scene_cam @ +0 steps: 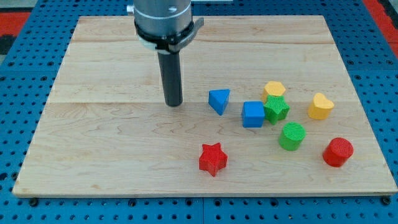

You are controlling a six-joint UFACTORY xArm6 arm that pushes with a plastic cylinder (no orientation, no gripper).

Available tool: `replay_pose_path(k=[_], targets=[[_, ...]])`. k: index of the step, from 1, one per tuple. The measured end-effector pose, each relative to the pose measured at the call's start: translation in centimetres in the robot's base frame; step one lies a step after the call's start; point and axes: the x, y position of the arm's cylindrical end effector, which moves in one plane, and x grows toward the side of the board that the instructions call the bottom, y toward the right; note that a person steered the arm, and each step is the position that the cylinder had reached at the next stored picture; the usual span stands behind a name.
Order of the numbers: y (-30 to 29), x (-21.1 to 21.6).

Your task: Push the blue triangle towards the top center

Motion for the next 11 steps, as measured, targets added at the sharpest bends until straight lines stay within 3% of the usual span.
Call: replay_pose_path(k=[2, 4, 5, 7, 8, 10, 11], targets=[[4.2, 5.8], [9.7, 5.7], [11.2, 3.2], [4.1, -3.9], [2.7, -3.5], [-1.3, -8.7], [-1.6, -8.4]])
